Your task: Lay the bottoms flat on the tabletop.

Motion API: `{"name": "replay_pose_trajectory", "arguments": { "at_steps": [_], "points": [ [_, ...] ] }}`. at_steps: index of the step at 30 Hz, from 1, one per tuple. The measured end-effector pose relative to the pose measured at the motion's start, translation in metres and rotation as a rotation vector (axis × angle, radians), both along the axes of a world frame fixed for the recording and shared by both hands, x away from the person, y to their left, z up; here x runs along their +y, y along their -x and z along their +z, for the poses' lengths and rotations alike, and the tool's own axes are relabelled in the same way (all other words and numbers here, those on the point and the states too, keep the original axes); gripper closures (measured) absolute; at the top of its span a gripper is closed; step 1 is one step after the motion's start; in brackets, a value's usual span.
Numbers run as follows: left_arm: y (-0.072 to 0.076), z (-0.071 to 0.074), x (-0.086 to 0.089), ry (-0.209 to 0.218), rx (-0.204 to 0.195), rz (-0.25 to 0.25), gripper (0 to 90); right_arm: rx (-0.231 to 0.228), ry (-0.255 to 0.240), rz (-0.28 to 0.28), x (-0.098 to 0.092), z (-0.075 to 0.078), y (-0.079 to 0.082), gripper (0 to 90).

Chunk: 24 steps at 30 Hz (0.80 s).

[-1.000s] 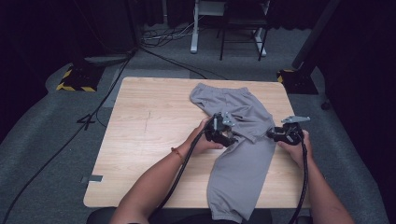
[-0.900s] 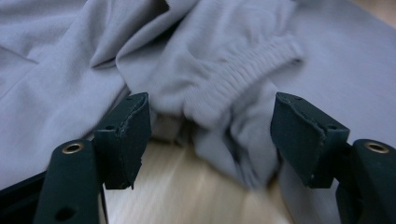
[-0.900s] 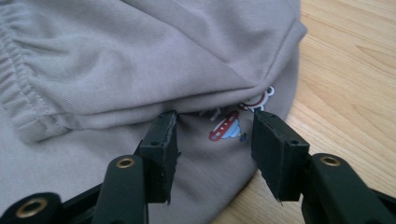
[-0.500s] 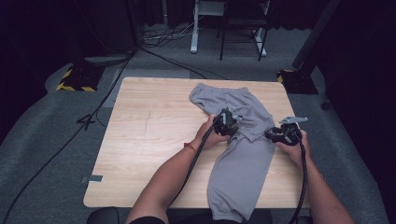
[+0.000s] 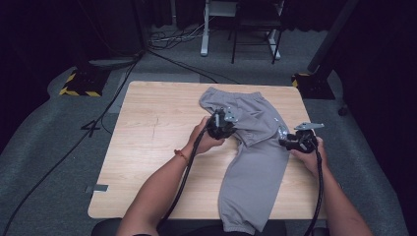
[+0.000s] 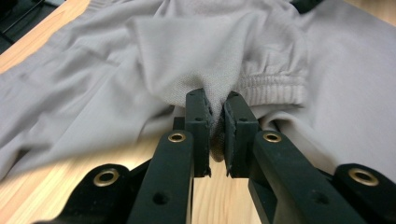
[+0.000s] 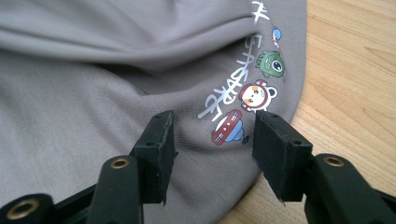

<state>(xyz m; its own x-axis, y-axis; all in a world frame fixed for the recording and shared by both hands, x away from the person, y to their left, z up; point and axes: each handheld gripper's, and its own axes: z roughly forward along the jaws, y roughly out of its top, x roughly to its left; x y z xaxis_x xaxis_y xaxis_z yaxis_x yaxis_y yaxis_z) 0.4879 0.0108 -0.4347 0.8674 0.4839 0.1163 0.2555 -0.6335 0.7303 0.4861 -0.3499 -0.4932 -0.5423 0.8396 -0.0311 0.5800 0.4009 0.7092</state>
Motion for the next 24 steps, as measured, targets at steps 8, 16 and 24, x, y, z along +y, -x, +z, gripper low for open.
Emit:
{"name": "replay_pose_trajectory", "arguments": {
  "at_steps": [8,16,24],
  "points": [
    [0.046,-0.002,0.062,-0.019,0.010,0.010,82.6,0.003,0.010,0.000,0.001,0.001,-0.001,49.1],
    [0.105,-0.020,0.115,-0.047,0.060,0.036,82.6,0.001,0.020,0.001,0.005,0.001,-0.001,49.1],
    [0.163,-0.031,0.145,-0.027,0.140,0.050,82.1,-0.004,0.040,0.003,0.008,0.002,0.000,49.1]
  ]
}}
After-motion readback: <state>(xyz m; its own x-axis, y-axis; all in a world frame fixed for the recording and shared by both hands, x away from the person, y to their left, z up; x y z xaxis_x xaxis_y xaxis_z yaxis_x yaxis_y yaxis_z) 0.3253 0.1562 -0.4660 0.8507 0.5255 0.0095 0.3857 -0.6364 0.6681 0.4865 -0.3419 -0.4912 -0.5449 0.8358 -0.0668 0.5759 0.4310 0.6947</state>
